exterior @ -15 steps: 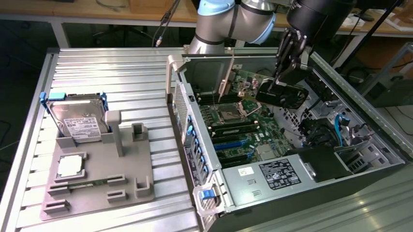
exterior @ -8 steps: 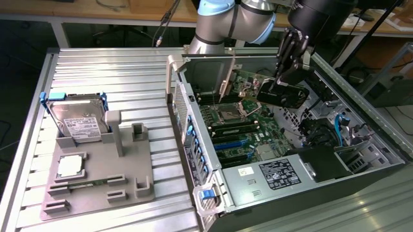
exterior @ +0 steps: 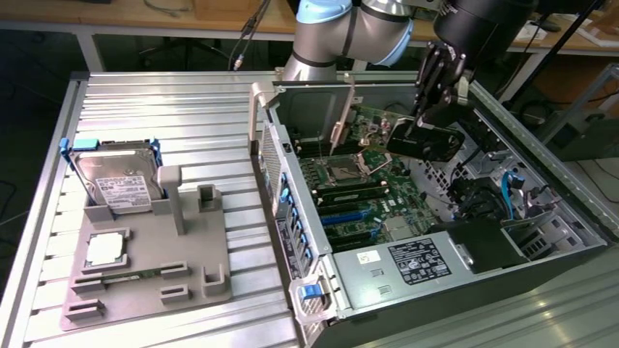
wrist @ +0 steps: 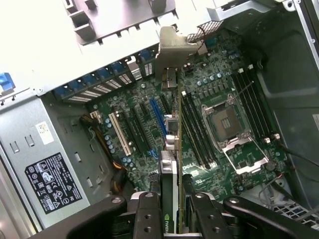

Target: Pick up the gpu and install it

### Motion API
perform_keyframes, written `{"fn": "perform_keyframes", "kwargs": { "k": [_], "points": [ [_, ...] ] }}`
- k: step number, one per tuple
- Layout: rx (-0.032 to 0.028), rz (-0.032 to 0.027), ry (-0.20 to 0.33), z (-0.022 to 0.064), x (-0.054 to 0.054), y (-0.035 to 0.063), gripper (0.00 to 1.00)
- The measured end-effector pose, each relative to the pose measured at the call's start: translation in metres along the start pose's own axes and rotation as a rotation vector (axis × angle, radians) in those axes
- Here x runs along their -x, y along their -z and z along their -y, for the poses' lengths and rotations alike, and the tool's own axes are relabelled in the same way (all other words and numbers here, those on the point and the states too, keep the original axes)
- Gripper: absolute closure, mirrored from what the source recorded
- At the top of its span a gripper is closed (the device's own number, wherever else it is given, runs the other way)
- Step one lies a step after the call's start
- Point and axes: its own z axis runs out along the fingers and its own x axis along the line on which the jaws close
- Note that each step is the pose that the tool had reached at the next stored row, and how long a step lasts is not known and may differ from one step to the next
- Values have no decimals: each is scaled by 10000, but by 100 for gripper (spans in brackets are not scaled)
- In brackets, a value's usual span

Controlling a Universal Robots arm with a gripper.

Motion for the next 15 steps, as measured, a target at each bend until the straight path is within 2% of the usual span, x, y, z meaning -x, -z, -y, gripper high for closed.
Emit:
{"fn": "perform_keyframes", "kwargs": {
  "k": [15],
  "points": [
    [6,-8,495,16,7,0,73]
  ]
}}
